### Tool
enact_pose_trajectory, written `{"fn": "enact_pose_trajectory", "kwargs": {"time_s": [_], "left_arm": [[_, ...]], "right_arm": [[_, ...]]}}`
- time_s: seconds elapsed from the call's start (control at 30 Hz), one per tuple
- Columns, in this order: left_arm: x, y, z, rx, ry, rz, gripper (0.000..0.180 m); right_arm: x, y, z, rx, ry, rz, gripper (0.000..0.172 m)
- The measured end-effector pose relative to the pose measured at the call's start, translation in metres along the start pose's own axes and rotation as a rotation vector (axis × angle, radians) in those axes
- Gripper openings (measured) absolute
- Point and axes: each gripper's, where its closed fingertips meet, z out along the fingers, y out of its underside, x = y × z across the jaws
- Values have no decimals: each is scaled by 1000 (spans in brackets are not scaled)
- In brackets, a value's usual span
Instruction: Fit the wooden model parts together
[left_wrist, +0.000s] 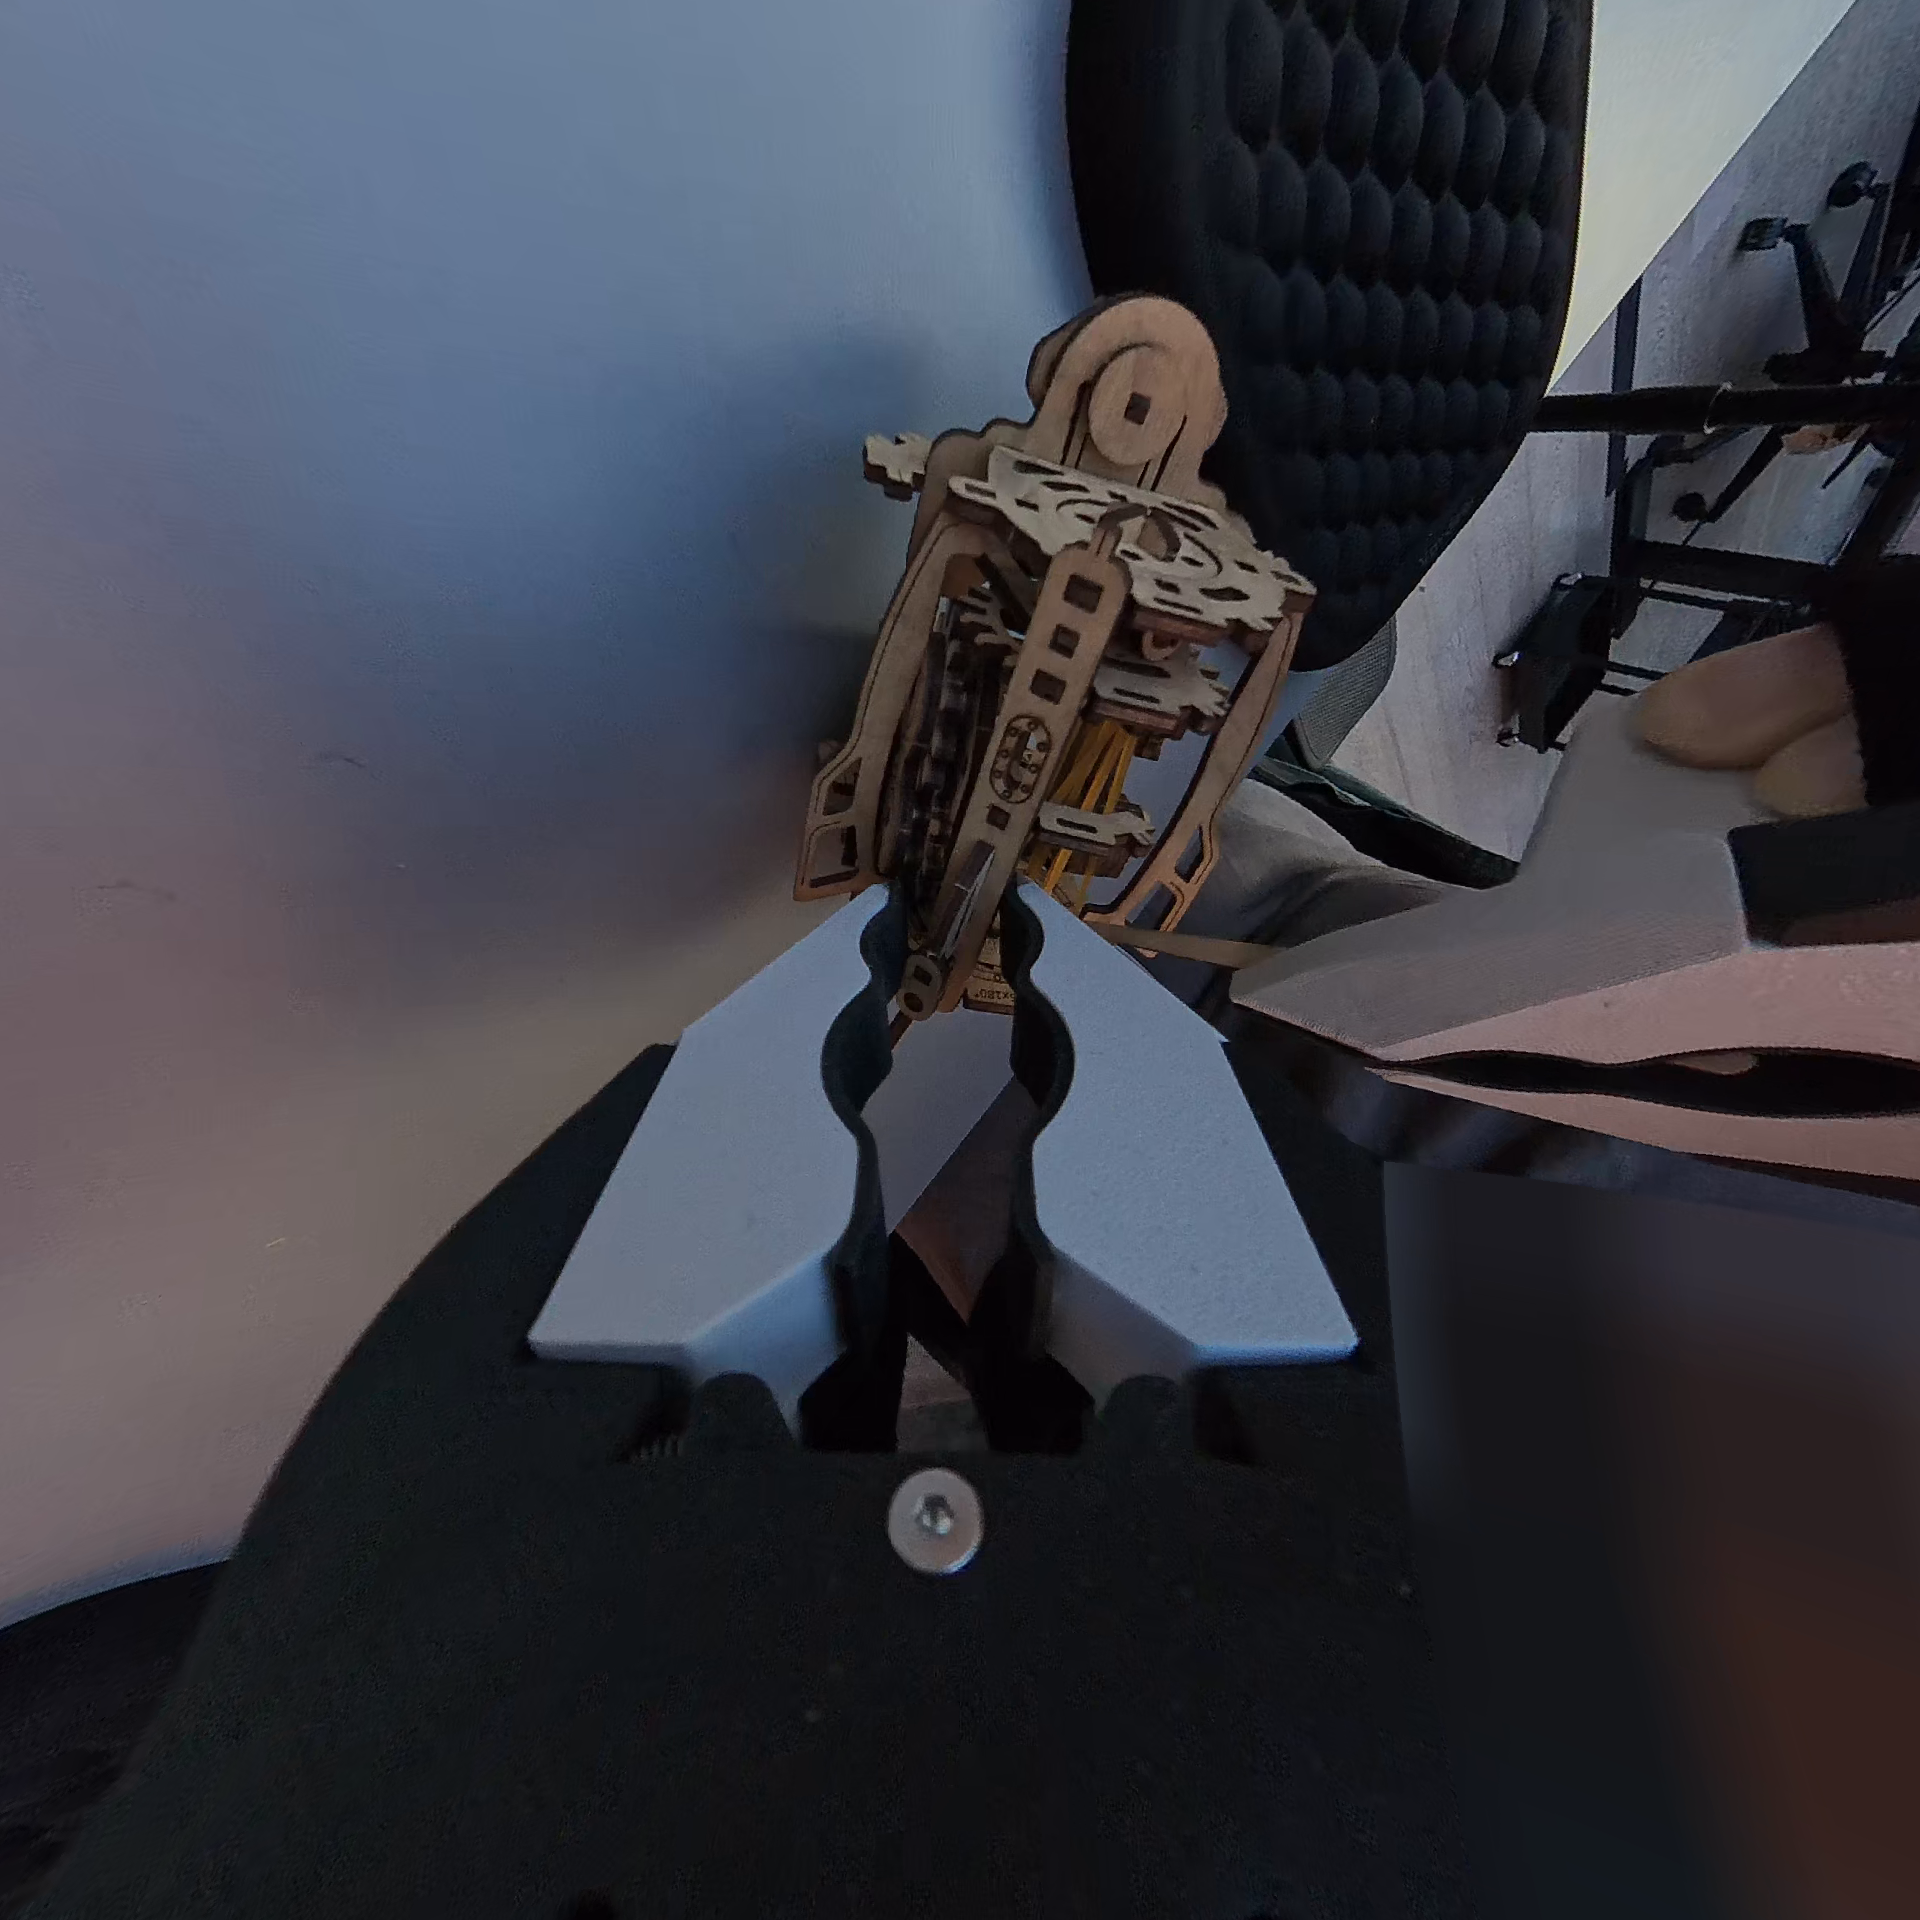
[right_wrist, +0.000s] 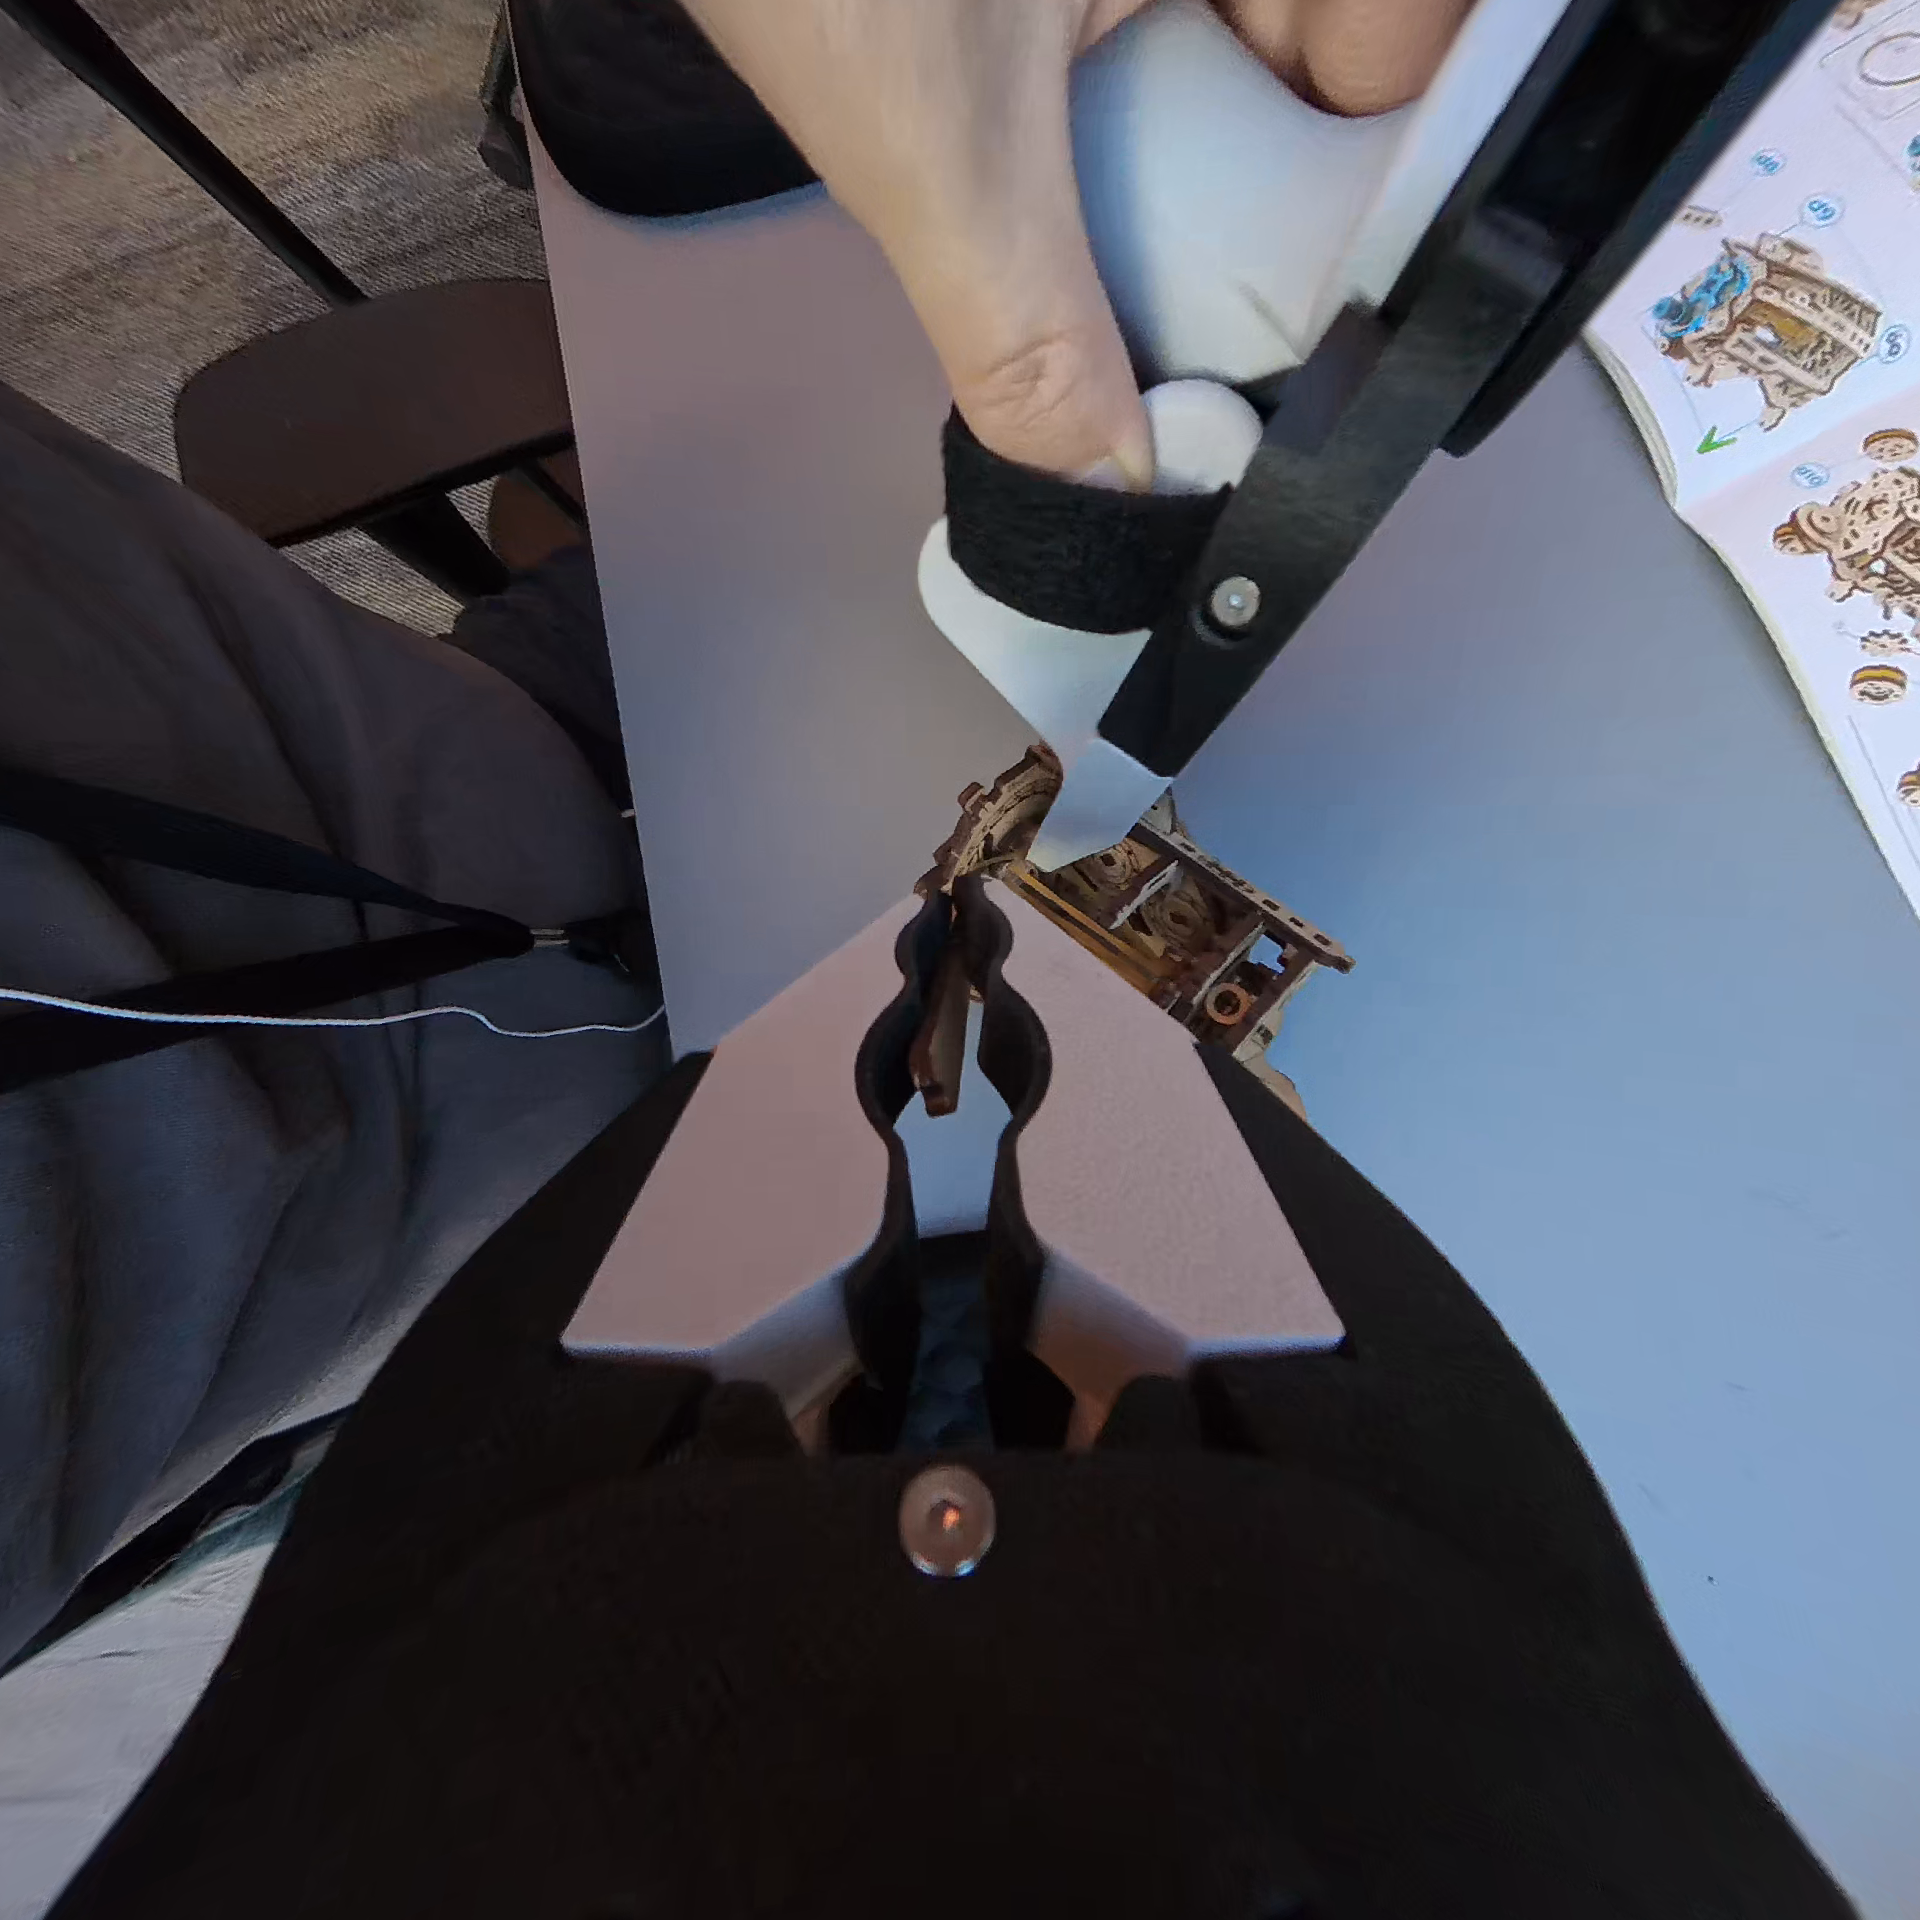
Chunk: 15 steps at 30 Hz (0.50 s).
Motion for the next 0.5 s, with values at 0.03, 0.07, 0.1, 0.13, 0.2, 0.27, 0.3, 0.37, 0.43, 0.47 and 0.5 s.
{"fn": "enact_pose_trajectory", "kwargs": {"time_s": [0.03,0.07,0.1,0.13,0.2,0.27,0.3,0.37,0.43,0.47,0.5], "left_arm": [[0,0,0,0,-1,4,15],[0,0,0,1,-1,4,15],[-1,0,0,1,-1,0,15],[-1,0,0,2,-1,-2,15],[-1,0,0,8,4,-6,15],[0,0,0,10,7,-10,15],[0,0,0,9,4,-7,15],[0,0,0,4,-2,-1,15],[0,0,0,3,-5,2,15],[0,0,0,3,-5,2,15],[0,0,0,3,-3,0,15]], "right_arm": [[0,0,0,-5,9,-3,1],[0,0,0,-8,11,8,1],[-1,-1,1,-5,7,26,1],[-1,-2,1,1,4,31,1],[0,-3,1,-3,20,13,0],[-1,-5,0,-4,41,-29,0],[-2,-5,0,-16,46,-48,1],[-3,-2,2,-36,45,-70,1],[-3,-2,1,-40,36,-59,1],[-3,-2,1,-40,33,-51,1],[-3,-2,2,-40,31,-42,1]]}}
